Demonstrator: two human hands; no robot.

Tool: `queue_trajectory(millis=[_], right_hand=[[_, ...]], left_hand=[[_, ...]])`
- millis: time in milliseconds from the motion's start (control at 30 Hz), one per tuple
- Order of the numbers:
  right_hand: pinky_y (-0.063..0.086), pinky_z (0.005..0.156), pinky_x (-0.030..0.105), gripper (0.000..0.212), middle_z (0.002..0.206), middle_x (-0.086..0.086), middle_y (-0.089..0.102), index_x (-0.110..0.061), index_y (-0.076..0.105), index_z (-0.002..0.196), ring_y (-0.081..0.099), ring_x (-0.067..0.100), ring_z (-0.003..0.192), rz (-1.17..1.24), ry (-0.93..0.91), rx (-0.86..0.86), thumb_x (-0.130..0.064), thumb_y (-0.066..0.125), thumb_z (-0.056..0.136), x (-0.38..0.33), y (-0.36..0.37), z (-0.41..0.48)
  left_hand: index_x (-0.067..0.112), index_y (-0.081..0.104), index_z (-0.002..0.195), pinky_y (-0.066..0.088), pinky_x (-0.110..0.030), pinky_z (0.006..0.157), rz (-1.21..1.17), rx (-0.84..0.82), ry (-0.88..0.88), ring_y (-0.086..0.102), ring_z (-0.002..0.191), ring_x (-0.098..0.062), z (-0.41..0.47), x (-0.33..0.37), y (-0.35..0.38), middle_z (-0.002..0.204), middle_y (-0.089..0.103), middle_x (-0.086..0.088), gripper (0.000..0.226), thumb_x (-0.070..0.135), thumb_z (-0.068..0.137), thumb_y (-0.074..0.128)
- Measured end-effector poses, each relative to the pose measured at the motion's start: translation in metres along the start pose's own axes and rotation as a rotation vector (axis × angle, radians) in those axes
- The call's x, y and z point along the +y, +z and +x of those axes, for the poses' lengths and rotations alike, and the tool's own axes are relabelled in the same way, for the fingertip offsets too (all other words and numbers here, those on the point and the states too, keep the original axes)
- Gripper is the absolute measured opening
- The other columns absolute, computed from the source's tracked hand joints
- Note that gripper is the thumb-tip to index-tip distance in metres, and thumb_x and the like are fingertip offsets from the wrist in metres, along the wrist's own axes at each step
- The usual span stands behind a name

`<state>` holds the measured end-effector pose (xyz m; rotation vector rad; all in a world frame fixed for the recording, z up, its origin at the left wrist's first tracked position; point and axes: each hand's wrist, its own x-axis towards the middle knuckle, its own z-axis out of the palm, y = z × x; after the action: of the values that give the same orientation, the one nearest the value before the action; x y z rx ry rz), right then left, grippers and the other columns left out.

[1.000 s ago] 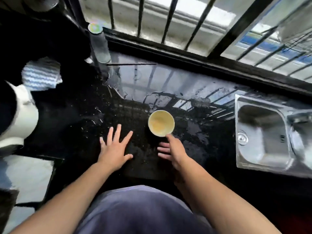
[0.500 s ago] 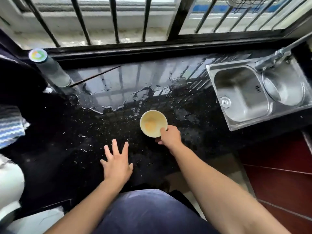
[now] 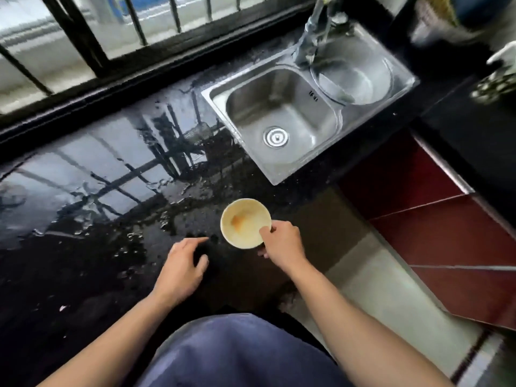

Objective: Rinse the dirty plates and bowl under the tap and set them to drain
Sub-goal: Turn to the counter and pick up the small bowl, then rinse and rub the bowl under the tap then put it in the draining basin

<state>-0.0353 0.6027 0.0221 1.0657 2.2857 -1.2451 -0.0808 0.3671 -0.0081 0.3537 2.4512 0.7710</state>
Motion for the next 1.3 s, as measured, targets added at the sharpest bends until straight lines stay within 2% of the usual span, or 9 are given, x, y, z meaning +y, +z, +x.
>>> queue_trajectory(millis=[267,400,567,733,867,967,1100,1167,1300], right_hand=[[0.061,0.071,0.042,0.028,0.056,0.005,0.071,-0.019,0.067,0.076,0.075,0.019,0.067,-0.067,-0.054,0.019,-0.032,0.047,0.090,0.068,-0.174,0.047],[0.061,0.069,0.046,0.029,0.067,0.009,0.074,-0.016,0.070,0.080,0.076,0.026,0.070,-0.028,-0.072,-0.003,-0.033,0.049,0.089,0.063,-0.217,0.094],[0.062,0.064,0.049,0.027,0.063,0.009,0.073,-0.016,0.068,0.083,0.073,0.011,0.049,0.093,-0.081,-0.067,-0.031,0.049,0.092,0.035,-0.252,0.158],[0.065,0.061,0.040,0.032,0.084,-0.002,0.078,-0.028,0.071,0.096,0.076,0.012,0.059,0.115,-0.061,-0.174,-0.051,0.048,0.096,0.007,-0.306,0.219],[0.059,0.053,0.030,0.024,0.088,-0.002,0.079,-0.025,0.068,0.108,0.074,0.012,0.063,0.271,0.019,-0.142,-0.039,0.052,0.099,-0.022,-0.346,0.292],[0.058,0.058,0.035,0.029,0.095,0.006,0.078,-0.012,0.068,0.109,0.072,0.019,0.066,0.310,0.015,-0.145,-0.032,0.052,0.097,-0.056,-0.371,0.369],[0.061,0.063,0.044,0.023,0.118,0.010,0.064,-0.012,0.056,0.110,0.072,0.030,0.082,0.268,-0.001,-0.209,-0.030,0.048,0.101,-0.128,-0.377,0.480],[0.062,0.056,0.043,0.034,0.111,0.008,0.058,-0.012,0.054,0.114,0.072,0.029,0.080,0.228,0.009,-0.272,-0.042,0.049,0.098,-0.162,-0.372,0.522],[0.062,0.049,0.042,0.063,0.098,0.017,0.069,-0.005,0.063,0.113,0.076,0.030,0.066,0.076,0.000,-0.319,-0.060,0.056,0.082,-0.201,-0.359,0.577]], left_hand=[[0.030,0.062,0.132,0.062,-0.043,0.086,-0.885,-0.187,-0.304,0.074,0.108,-0.025,0.067,0.198,0.092,0.116,0.078,-0.007,0.028,0.022,0.106,0.052],[0.026,0.060,0.130,0.063,-0.040,0.077,-0.972,-0.260,-0.349,0.077,0.101,-0.029,0.116,0.252,0.111,0.118,0.077,-0.012,0.034,0.022,0.097,0.060],[0.013,0.061,0.130,0.057,-0.059,0.097,-1.166,-0.271,-0.349,0.070,0.115,-0.043,0.200,0.288,0.112,0.125,0.071,-0.025,0.053,0.009,0.077,0.056],[0.029,0.077,0.104,0.063,-0.046,0.082,-1.200,-0.238,-0.356,0.075,0.106,-0.035,0.265,0.328,0.093,0.113,0.078,-0.015,0.041,0.009,0.077,0.054],[0.022,0.069,0.114,0.064,-0.042,0.078,-1.258,-0.102,-0.423,0.077,0.099,-0.038,0.308,0.347,0.080,0.107,0.078,-0.017,0.047,0.008,0.072,0.054],[0.017,0.067,0.115,0.065,-0.046,0.078,-1.305,0.038,-0.475,0.078,0.092,-0.039,0.337,0.355,0.077,0.102,0.076,-0.016,0.048,0.007,0.071,0.053],[0.022,0.072,0.106,0.065,-0.045,0.077,-1.375,0.271,-0.563,0.078,0.082,-0.028,0.362,0.367,0.075,0.096,0.078,-0.009,0.042,0.011,0.070,0.054],[0.028,0.076,0.097,0.064,-0.040,0.073,-1.420,0.377,-0.601,0.078,0.082,-0.025,0.369,0.372,0.080,0.088,0.080,0.000,0.037,0.012,0.072,0.054],[0.014,0.067,0.102,0.063,-0.041,0.070,-1.515,0.563,-0.648,0.078,0.081,-0.030,0.384,0.385,0.086,0.094,0.074,-0.010,0.027,0.010,0.076,0.058]])
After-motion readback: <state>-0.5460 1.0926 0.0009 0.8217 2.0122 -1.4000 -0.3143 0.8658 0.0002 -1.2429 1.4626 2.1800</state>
